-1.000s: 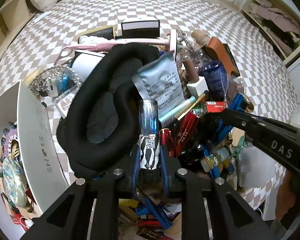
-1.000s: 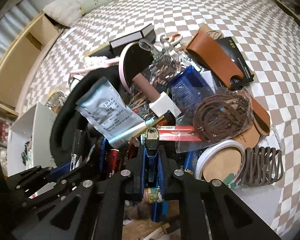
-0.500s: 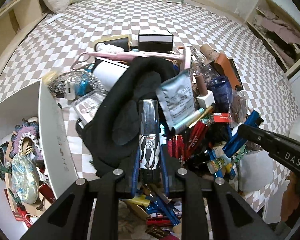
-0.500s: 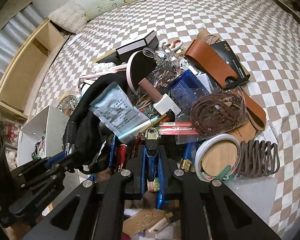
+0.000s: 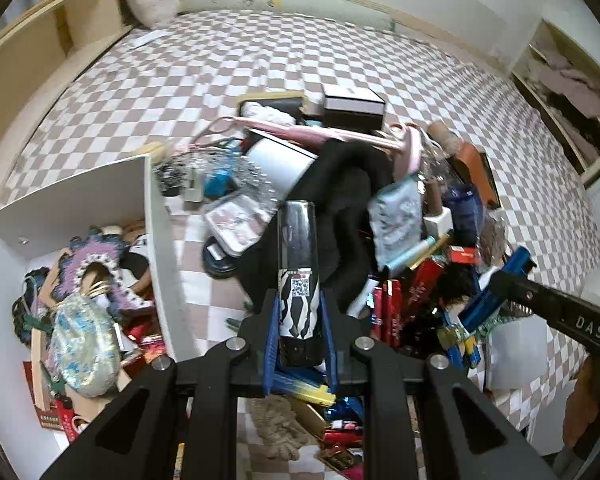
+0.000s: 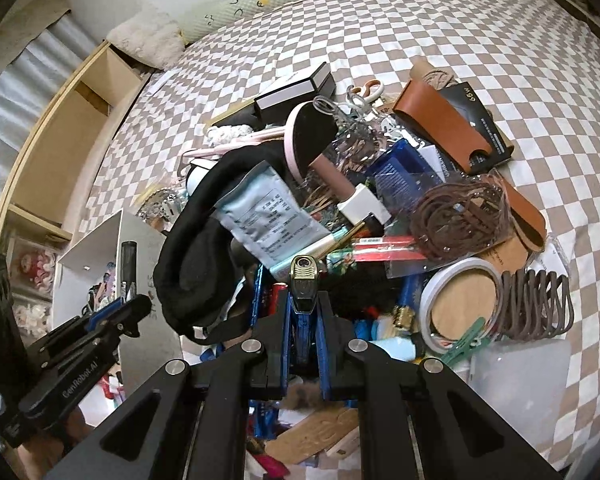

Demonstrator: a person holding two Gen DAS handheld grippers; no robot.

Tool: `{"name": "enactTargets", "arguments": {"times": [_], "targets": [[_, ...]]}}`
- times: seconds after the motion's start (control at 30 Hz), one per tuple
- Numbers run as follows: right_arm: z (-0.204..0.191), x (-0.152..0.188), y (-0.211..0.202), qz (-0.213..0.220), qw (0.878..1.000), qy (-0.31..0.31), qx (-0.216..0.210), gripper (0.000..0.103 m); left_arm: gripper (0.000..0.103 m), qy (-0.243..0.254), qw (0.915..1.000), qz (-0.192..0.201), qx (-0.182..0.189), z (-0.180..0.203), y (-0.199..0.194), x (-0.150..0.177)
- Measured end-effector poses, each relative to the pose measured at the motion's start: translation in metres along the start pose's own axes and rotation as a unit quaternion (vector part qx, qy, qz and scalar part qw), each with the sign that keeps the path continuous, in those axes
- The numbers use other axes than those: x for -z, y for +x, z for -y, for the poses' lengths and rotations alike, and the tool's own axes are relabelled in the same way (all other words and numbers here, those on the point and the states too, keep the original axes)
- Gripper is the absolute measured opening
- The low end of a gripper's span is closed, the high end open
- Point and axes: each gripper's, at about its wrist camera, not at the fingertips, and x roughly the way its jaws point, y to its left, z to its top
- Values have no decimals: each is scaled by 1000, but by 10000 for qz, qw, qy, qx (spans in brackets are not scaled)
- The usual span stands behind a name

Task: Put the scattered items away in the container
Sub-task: 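Lift the zebra-print tube out of the pile with the left tool, then carry the zebra-print tube with the left tool over the white shoe box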

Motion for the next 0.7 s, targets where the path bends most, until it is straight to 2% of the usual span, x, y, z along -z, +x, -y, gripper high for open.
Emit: {"name": "enactTargets", "arguments": {"times": [0.3, 0.7], "targets": [[-11, 5, -3, -22, 9999, -63, -100, 12, 19, -468, 9986, 207, -120, -43, -21, 3], [-23, 9, 0, -83, 9997, -187, -128, 12, 20, -928, 9939, 385, -459, -97, -42, 17]]}}
